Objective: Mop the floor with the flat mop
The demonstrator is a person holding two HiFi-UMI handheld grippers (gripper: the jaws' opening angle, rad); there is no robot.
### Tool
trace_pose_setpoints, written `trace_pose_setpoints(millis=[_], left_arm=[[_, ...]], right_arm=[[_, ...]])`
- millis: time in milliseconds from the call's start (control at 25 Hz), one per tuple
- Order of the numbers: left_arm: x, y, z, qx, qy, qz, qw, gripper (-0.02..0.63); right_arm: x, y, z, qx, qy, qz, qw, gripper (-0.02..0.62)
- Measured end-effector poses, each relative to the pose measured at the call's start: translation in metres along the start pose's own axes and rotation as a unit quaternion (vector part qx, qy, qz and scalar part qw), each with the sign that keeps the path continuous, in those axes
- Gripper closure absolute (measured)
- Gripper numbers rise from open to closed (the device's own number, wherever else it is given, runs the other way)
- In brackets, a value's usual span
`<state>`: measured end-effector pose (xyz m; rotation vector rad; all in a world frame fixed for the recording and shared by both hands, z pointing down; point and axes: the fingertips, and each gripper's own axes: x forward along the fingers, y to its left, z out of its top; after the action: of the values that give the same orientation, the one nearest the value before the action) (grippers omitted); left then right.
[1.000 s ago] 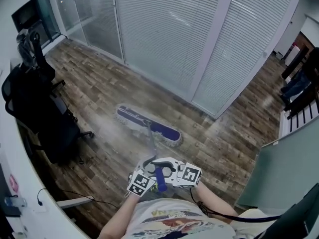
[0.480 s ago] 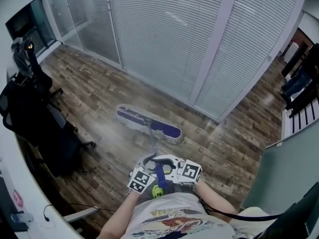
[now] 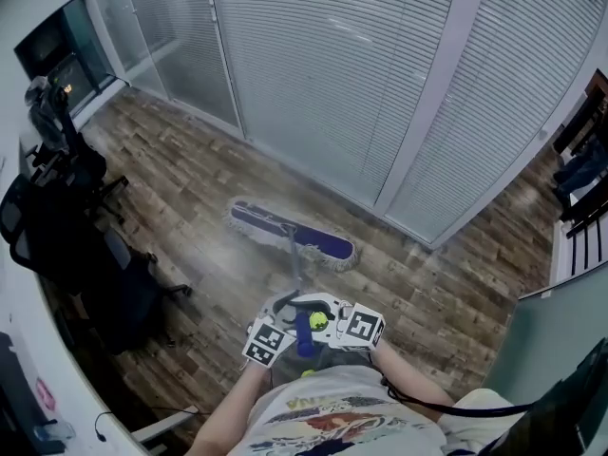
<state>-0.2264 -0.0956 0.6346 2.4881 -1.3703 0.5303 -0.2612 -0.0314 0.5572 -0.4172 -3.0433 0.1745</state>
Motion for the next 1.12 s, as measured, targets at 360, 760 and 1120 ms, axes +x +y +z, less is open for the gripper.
trace_pose_setpoints(millis=[360, 760, 1120], left_arm=[[0.086, 0.101, 0.048, -0.006, 0.006, 0.007, 0.9999, 0.430], [0.157, 0.204, 0.078, -0.032, 0.005, 0.009, 0.9994, 0.411], [0.202, 0.271, 0.094, -0.021, 0.013, 0.012, 0.9996, 0.411]], right_arm=[[-0.008, -0.138, 0.022, 0.009, -0.009, 0.003, 1.000, 0.373], [0.003, -0.265, 0.030, 0.005, -0.001, 0.016, 1.000, 0.373], [0.011, -0.346, 0.033, 0.010, -0.001, 0.017, 1.000, 0.373]])
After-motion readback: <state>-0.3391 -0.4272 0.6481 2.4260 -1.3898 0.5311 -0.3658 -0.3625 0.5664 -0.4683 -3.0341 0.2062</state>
